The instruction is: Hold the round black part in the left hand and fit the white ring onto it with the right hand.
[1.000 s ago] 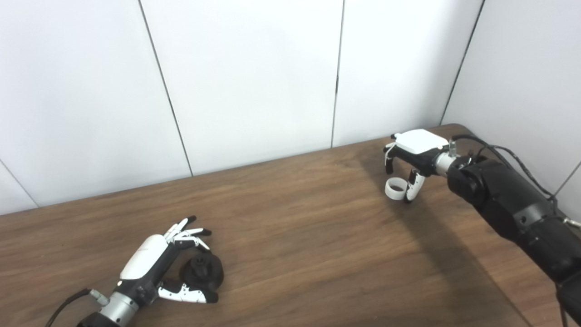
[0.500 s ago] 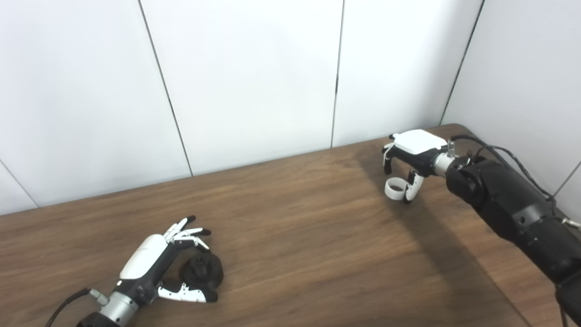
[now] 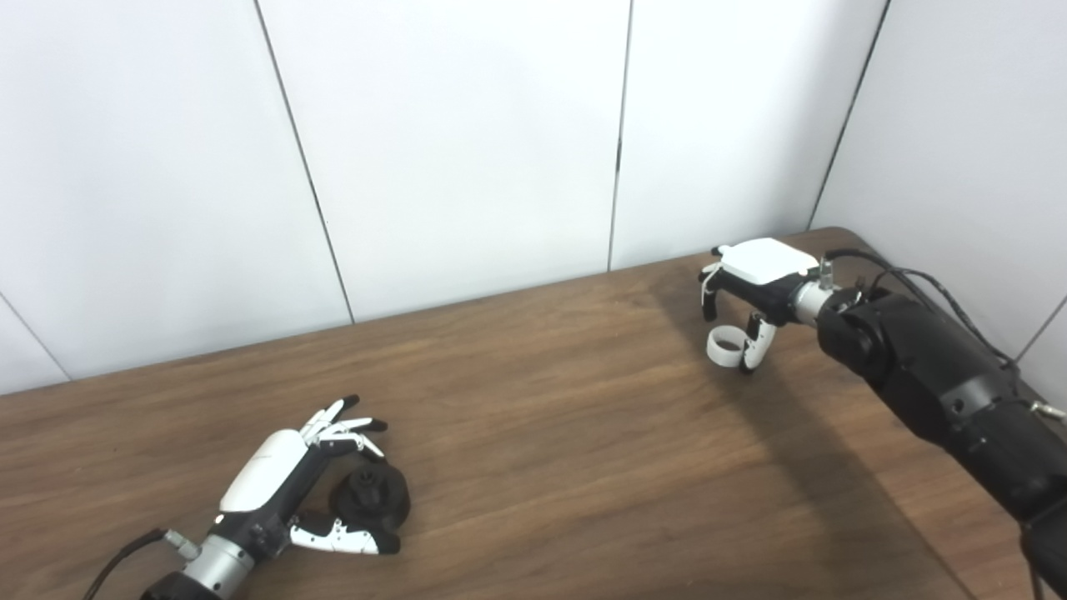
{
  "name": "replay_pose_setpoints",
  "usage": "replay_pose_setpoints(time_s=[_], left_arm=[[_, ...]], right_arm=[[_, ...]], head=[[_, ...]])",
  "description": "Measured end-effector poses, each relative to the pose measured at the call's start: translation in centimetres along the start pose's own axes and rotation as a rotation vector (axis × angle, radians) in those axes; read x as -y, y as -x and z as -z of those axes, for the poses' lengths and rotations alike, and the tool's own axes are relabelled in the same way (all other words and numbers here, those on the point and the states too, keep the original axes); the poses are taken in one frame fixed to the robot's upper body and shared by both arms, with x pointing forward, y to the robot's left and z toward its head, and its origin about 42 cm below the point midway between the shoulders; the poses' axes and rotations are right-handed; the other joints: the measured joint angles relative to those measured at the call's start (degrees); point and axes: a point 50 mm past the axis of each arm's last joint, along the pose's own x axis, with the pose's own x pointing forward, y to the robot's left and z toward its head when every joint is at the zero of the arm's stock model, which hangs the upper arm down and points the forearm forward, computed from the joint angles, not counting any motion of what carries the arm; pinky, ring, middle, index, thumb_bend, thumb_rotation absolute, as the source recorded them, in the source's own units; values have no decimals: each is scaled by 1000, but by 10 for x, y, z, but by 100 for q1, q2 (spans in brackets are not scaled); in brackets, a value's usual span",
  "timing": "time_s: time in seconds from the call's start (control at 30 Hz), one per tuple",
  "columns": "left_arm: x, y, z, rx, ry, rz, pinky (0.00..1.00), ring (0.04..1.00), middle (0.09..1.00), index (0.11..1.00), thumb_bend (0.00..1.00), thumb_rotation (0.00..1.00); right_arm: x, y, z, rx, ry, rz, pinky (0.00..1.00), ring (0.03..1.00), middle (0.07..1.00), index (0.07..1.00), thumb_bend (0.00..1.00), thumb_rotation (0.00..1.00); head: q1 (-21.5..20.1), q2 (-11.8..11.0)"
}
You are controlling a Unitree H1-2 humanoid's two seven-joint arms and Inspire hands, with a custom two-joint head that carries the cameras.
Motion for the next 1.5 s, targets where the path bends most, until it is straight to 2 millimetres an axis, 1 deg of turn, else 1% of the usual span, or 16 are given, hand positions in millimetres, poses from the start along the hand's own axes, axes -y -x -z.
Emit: replay_pose_setpoints(time_s=[0.23, 0.47, 0.57, 0.6, 0.63, 0.67, 0.73, 1.07, 1.5], left_arm=[[0, 0, 0, 0, 2, 0, 1000, 1000, 838, 481, 525, 57], [-1, 0, 0, -1, 2, -2, 1000, 1000, 836, 480, 525, 58], [-1, 0, 0, -1, 2, -2, 1000, 1000, 834, 480, 525, 58], [-1, 0, 0, -1, 2, -3, 1000, 1000, 833, 480, 525, 58], [-1, 0, 0, -1, 2, -3, 1000, 1000, 833, 480, 525, 58], [-1, 0, 0, -1, 2, -3, 1000, 1000, 833, 480, 525, 58], [-1, 0, 0, 0, 3, -4, 1000, 1000, 834, 481, 525, 57], [-1, 1, 0, -1, 7, -5, 1000, 1000, 833, 481, 525, 57], [-2, 1, 0, -2, 10, -5, 1000, 1000, 837, 481, 525, 57]], right_arm=[[0, 0, -2, 5, 4, -1, 1000, 1000, 880, 586, 1000, 148], [0, 0, -3, 9, 5, -3, 1000, 1000, 876, 579, 1000, 143], [0, 0, -3, 9, 5, -3, 1000, 1000, 867, 545, 1000, 151], [0, 0, -3, 8, 5, -3, 1000, 1000, 863, 516, 770, 147], [0, 0, -3, 8, 5, -3, 1000, 1000, 857, 500, 651, 145], [0, 0, -3, 8, 5, -3, 1000, 1000, 850, 490, 578, 144], [0, 0, -3, 8, 5, -1, 1000, 1000, 842, 484, 540, 143], [-1, 0, -3, 9, 3, 0, 1000, 1000, 834, 481, 527, 144], [-4, 3, -2, 10, -15, 23, 1000, 1000, 837, 480, 527, 141]], head=[[9, 53], [18, 35], [18, 70], [18, 70], [44, 96], [44, 97], [26, 97], [-26, 88], [9, 97]])
